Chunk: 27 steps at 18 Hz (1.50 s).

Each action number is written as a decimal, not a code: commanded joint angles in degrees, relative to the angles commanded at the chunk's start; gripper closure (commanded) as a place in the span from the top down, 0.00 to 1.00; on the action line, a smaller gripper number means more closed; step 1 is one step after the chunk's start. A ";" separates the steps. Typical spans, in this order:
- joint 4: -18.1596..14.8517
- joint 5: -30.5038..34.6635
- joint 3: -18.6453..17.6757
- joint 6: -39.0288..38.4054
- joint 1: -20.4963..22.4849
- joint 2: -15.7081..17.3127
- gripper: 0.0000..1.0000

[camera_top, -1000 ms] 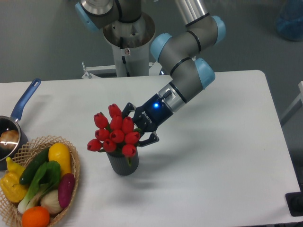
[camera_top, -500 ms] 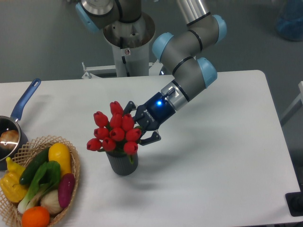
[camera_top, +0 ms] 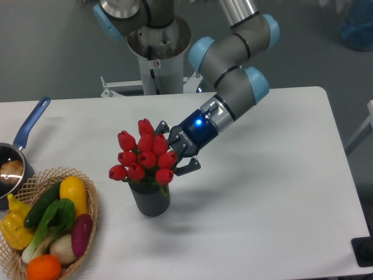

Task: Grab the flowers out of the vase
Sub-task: 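Lift the gripped tulips upward out of the grey vase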

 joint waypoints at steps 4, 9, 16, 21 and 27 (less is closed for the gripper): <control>-0.53 -0.26 -0.27 -1.48 0.35 1.41 0.47; -0.53 -2.63 -0.27 -3.60 0.27 2.46 0.47; -0.18 -4.66 0.70 -7.20 0.35 3.34 0.47; 0.00 -5.36 2.02 -10.54 0.35 3.52 0.47; 0.00 -7.91 3.16 -14.14 1.49 4.48 0.47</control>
